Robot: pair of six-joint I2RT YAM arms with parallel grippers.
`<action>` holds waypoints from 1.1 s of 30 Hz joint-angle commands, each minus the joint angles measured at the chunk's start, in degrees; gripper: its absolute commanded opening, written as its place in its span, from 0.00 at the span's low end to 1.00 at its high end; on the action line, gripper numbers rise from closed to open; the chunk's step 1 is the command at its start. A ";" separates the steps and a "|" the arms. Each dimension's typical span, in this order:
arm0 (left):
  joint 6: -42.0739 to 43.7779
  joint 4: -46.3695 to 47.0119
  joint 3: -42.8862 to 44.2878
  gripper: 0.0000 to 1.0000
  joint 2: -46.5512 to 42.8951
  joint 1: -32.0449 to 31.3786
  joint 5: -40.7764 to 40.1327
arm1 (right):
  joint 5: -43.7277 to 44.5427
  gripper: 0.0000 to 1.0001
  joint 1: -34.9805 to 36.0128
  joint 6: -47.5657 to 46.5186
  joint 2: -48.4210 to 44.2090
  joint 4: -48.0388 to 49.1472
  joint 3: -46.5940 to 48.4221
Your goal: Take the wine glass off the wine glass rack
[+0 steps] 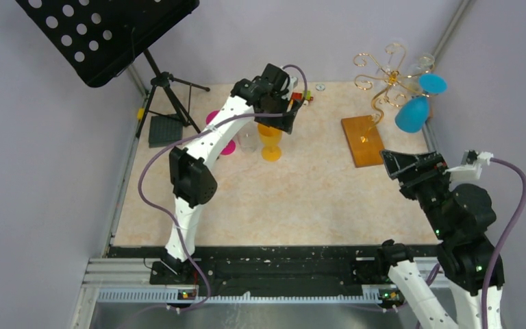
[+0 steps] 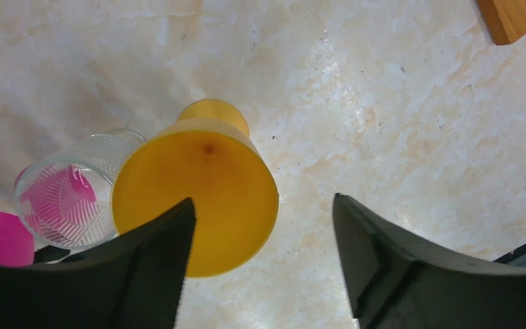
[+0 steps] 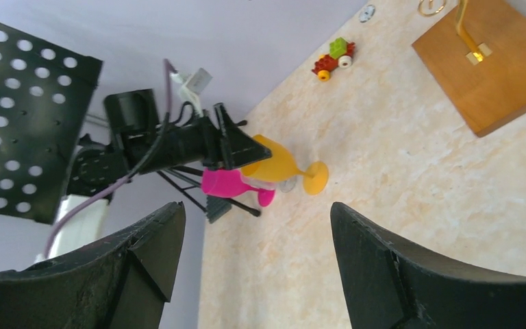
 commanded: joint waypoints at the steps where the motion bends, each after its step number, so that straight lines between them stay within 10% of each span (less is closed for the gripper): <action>1: 0.66 3.06 1.19 0.84 -8.73 0.20 2.40 | 2.72 0.80 0.45 -9.83 7.02 1.67 7.40; 17: -2.90 33.42 -42.06 0.99 -47.45 0.43 -0.55 | 6.32 0.78 -1.18 -33.28 43.75 -1.56 45.56; 22: -7.50 36.86 -49.04 0.99 -52.89 0.47 2.41 | -14.33 0.72 -21.56 -29.50 53.11 -4.80 54.46; 33: -9.16 38.77 -56.47 0.99 -60.04 0.34 5.33 | -44.18 0.71 -53.25 -9.60 52.79 15.62 33.99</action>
